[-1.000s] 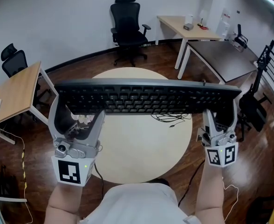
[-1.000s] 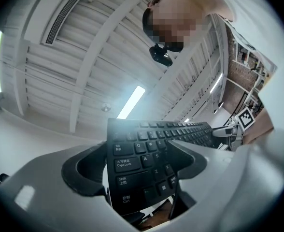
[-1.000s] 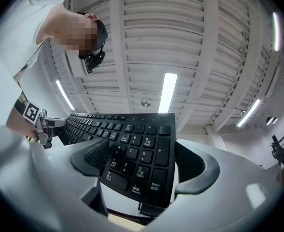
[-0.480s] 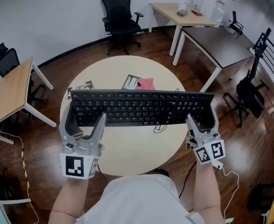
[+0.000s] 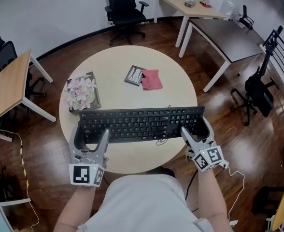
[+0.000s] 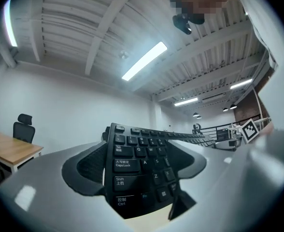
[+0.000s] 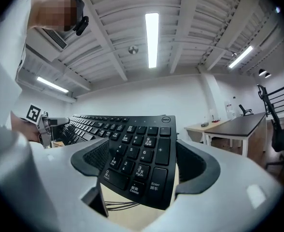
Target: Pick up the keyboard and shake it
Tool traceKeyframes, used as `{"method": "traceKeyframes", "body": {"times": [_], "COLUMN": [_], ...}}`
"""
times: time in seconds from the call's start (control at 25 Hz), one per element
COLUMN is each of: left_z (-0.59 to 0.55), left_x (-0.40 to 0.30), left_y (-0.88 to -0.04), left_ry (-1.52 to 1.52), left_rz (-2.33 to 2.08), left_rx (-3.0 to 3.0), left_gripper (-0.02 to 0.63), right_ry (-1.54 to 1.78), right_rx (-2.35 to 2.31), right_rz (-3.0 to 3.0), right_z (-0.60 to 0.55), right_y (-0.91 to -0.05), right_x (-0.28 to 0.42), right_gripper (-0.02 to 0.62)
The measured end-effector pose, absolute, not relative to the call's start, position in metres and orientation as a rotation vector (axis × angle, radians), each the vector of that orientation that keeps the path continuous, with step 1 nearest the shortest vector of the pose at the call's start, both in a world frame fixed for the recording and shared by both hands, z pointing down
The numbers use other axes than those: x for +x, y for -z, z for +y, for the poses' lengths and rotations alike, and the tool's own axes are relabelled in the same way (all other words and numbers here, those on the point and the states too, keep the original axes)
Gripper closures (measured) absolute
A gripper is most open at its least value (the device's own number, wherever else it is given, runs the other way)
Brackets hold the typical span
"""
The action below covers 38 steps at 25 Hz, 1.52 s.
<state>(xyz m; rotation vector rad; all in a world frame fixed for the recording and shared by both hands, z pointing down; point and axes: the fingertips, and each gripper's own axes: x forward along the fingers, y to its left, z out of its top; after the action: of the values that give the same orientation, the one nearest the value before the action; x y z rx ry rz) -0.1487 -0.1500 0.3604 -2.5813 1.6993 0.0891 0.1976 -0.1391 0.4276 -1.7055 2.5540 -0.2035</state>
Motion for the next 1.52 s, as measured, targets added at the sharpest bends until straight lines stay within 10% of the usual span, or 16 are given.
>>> {"method": "traceKeyframes", "body": {"times": [1.52], "left_z": [-0.027], "left_x": [-0.168], "left_y": [-0.668], "left_ry": [0.698], "left_rz": [2.142], "left_rx": [-2.971], "left_gripper": [0.232], "right_ry": [1.008], "right_rx": [-1.675], "right_rz": [3.024], "right_z": [-0.056], "right_y": [-0.679], "right_x": [0.179], "right_gripper": [0.170]}}
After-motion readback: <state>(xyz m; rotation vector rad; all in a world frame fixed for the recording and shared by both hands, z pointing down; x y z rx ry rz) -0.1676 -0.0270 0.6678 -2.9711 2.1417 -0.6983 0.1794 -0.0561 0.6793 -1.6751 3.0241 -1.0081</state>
